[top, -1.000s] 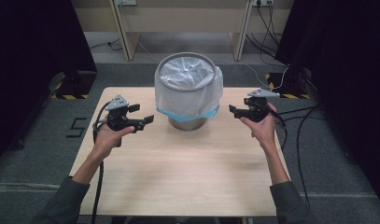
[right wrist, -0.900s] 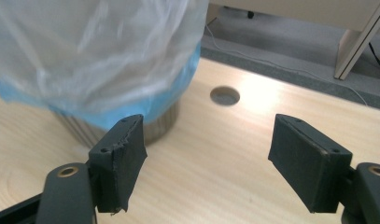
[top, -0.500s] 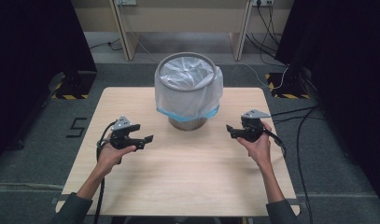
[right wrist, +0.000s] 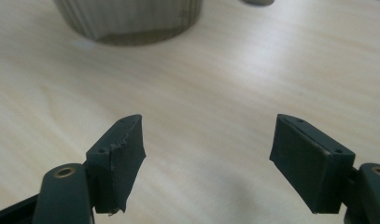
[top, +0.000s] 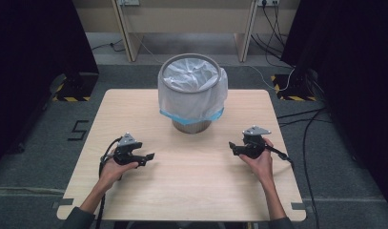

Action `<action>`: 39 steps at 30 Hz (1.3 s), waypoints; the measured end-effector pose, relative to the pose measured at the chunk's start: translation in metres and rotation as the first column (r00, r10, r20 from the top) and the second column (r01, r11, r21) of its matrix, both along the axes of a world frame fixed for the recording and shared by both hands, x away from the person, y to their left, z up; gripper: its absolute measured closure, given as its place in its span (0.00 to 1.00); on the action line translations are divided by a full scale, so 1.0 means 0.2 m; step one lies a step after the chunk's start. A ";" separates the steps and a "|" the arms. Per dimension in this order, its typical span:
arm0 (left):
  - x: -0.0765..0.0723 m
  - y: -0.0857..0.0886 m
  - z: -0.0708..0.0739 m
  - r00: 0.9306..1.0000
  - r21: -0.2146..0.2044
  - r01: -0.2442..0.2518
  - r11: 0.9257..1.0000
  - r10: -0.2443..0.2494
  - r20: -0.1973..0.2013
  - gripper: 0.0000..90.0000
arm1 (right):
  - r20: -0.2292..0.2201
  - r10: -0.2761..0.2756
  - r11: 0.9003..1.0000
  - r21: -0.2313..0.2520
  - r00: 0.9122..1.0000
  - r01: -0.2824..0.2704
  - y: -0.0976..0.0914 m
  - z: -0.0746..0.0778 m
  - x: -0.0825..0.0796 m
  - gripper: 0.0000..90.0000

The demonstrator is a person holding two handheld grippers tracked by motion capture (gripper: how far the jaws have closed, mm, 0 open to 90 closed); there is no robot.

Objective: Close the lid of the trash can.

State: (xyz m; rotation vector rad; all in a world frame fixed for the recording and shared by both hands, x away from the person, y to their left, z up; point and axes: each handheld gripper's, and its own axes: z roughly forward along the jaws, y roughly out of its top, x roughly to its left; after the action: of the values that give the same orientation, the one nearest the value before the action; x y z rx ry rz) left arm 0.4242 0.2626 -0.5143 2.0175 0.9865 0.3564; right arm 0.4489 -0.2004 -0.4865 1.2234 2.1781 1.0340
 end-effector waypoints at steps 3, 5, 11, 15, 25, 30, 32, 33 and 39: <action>-0.02 0.01 -0.04 1.000 0.007 0.000 1.000 0.001 -0.022 0.23 | -0.021 0.007 1.000 -0.030 1.000 -0.008 0.00 -0.04 -0.04 0.28; -0.04 0.02 -0.04 1.000 0.019 0.001 1.000 -0.001 -0.020 0.23 | -0.028 0.007 0.999 -0.032 1.000 -0.008 0.00 -0.07 -0.07 0.28; -0.06 0.02 -0.04 1.000 0.064 0.008 0.998 -0.007 -0.016 0.22 | -0.065 0.001 0.999 -0.042 0.998 -0.004 0.00 -0.11 -0.16 0.25; -0.06 0.00 -0.04 1.000 0.107 0.015 0.994 -0.015 0.003 0.21 | -0.086 -0.004 0.998 -0.059 0.996 -0.001 0.01 -0.13 -0.21 0.20; -0.06 0.00 -0.04 1.000 0.110 0.017 0.994 -0.018 0.004 0.20 | -0.076 -0.003 0.999 -0.041 0.997 0.000 0.01 -0.15 -0.24 0.17; -0.06 0.00 -0.04 1.000 0.110 0.017 0.994 -0.018 0.004 0.20 | -0.076 -0.003 0.999 -0.040 0.997 0.000 0.01 -0.15 -0.24 0.17; -0.06 0.00 -0.04 1.000 0.110 0.017 0.994 -0.018 0.004 0.20 | -0.077 -0.002 0.999 -0.041 0.997 -0.001 0.01 -0.15 -0.24 0.17; -0.06 0.00 -0.04 1.000 0.110 0.017 0.994 -0.018 0.004 0.20 | -0.075 -0.001 0.999 -0.041 0.997 -0.002 0.01 -0.15 -0.24 0.17; -0.06 0.00 -0.04 1.000 0.110 0.017 0.994 -0.018 0.004 0.20 | -0.075 0.003 0.999 -0.041 0.997 -0.006 0.01 -0.15 -0.23 0.17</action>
State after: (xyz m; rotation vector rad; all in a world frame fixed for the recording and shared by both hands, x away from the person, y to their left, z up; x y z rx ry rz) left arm 0.4113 0.2626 -0.5231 2.1218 0.9640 0.4139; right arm 0.4021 -0.1988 -0.5165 1.2584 2.2487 0.9541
